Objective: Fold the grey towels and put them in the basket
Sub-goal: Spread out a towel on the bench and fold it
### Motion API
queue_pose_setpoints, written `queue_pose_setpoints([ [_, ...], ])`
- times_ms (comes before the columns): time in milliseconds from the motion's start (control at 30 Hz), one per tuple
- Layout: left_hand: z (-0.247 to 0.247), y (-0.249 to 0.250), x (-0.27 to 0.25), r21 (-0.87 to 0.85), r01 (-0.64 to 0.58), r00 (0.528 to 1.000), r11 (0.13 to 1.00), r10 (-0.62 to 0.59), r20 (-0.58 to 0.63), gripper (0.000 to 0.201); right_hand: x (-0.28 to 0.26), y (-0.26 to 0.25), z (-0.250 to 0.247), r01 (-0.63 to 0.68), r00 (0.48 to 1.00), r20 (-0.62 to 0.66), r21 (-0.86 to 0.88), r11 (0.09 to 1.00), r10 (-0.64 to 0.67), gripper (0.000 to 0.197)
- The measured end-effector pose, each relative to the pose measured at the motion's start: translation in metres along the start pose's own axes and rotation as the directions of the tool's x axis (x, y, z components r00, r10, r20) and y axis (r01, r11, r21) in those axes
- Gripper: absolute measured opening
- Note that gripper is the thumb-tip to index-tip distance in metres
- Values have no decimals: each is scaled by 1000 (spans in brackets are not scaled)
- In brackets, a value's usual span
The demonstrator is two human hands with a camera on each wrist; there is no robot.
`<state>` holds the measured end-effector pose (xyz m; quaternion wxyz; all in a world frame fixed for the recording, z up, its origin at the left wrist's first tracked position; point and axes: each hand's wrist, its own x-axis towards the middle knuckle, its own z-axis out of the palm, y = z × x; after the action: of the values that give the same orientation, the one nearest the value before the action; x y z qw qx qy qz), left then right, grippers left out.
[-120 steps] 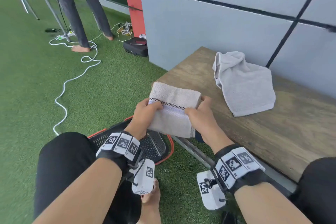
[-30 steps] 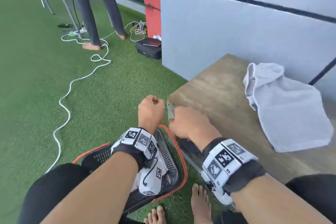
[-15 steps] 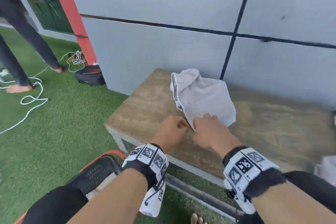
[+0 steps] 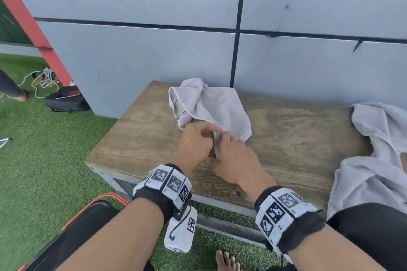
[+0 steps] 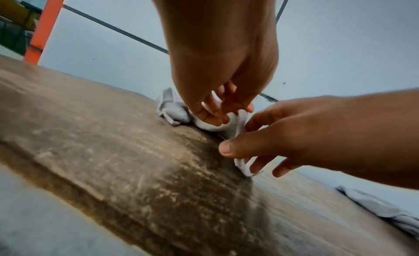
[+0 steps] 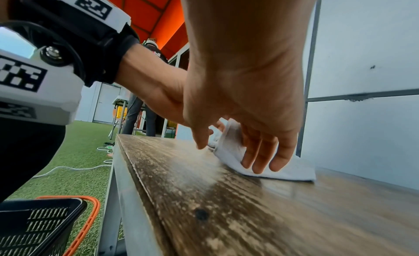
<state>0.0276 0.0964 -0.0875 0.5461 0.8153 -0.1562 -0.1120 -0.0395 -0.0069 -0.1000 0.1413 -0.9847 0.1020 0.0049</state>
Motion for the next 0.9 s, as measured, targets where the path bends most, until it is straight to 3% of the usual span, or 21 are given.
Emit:
queue_pose_setpoints([
  [100, 2, 17, -7, -57, -64, 996, 996, 68, 63, 38, -2, 5, -7, -34, 998, -56, 68, 997, 38, 46],
  [200, 1, 23, -8, -65, -120, 992, 991, 122, 24, 45, -4, 6, -19, -48, 989, -129, 165, 985, 70, 27],
  [367, -7, 29, -11, -24, -253, 966, 967, 251, -61, 46, -16, -1, -44, 85, 963, -268, 271, 959, -10, 21],
  [533, -17, 16, 2, 234, -211, 969, 949, 235, -80, 15, -35, -1, -67, 162, 945, -322, 309, 937, -57, 12],
  [767, -35, 23, -4, 394, -127, 944, 910, 232, -232, 20, -52, 12, -107, 183, 891, -453, 398, 899, 19, 30],
  [900, -48, 24, -8, 483, -80, 939, 872, 229, -257, 15, -54, 21, -128, 150, 887, -456, 425, 893, 68, 32],
])
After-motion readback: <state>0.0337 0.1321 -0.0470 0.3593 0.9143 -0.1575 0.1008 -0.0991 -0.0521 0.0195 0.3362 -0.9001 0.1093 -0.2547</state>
